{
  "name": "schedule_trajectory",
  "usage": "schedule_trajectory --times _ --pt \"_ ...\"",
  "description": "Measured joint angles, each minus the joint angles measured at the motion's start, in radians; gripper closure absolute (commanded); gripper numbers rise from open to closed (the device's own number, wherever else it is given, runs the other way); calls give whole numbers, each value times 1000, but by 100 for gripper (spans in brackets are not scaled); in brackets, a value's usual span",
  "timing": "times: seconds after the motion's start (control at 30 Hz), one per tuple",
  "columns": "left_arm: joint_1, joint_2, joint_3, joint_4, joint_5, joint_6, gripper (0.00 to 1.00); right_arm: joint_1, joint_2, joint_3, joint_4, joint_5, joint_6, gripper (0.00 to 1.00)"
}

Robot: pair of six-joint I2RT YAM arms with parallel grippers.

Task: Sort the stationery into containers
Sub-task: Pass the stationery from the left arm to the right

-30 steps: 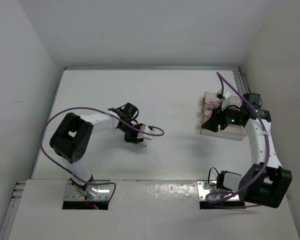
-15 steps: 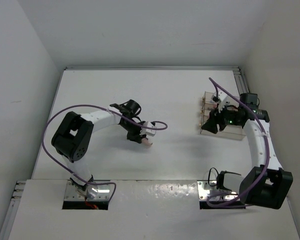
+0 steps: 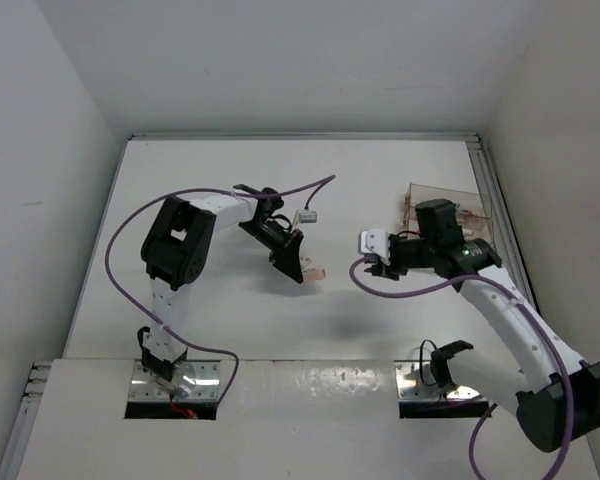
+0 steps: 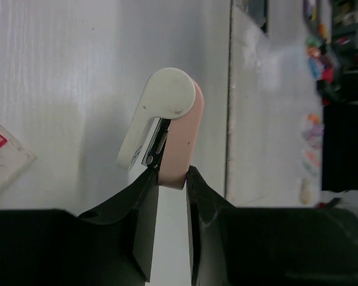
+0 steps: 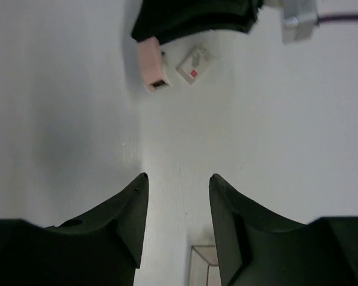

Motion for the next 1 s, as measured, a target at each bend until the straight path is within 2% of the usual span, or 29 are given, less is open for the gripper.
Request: schedule_trajectory --times 0.2,0.47,0.63,0.83,1.0 --pt "16 20 1 18 124 -143 100 231 97 55 12 78 -32 57" --pt "15 -3 -42 73 147 -245 100 442 294 150 5 173 -90 56" --pt "15 -6 -47 85 147 -269 100 468 374 206 15 214 -113 53" --pt "14 -6 -47 92 155 -279 100 492 445 239 8 263 -122 44" --pt "14 -6 -47 93 163 -285 100 514 503 270 16 288 -114 43"
